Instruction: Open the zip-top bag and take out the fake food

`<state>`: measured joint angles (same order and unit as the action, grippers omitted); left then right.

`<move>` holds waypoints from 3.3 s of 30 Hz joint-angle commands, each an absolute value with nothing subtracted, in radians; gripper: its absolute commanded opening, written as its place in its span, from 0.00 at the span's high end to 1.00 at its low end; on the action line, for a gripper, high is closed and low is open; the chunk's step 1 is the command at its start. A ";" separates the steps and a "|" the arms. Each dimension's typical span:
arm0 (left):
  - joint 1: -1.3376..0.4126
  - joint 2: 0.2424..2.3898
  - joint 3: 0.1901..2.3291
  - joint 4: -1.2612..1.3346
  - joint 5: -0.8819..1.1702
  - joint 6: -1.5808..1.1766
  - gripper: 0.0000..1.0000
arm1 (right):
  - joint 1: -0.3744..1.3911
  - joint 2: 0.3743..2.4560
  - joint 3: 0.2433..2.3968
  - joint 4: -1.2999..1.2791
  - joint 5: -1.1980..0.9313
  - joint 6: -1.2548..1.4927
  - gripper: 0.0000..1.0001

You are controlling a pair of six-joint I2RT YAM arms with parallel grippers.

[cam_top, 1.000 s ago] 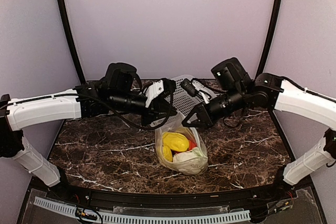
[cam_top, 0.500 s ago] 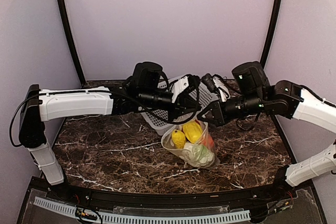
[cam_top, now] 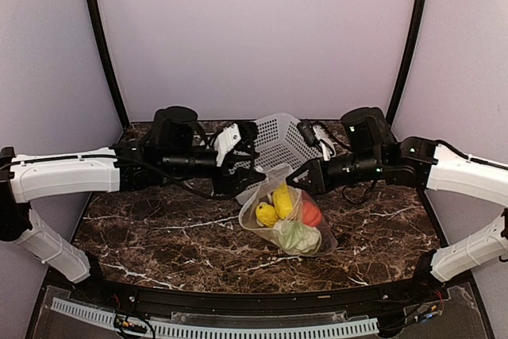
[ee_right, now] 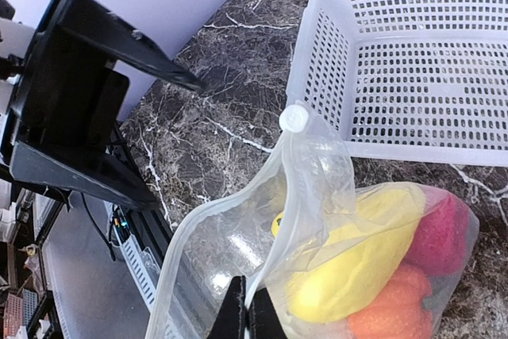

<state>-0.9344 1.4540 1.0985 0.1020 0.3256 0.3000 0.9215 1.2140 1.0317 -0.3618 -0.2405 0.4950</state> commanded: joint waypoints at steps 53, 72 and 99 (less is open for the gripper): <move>-1.150 1.687 0.988 0.089 0.362 0.870 0.36 | 0.926 1.287 0.969 -0.148 -0.480 0.532 1.00; -1.113 1.544 0.862 0.227 0.358 0.661 0.87 | 0.925 1.207 0.917 -0.235 -0.423 0.511 1.00; -1.137 1.635 1.021 0.071 0.069 1.031 0.32 | 0.925 1.287 1.007 -0.164 -0.512 0.528 1.00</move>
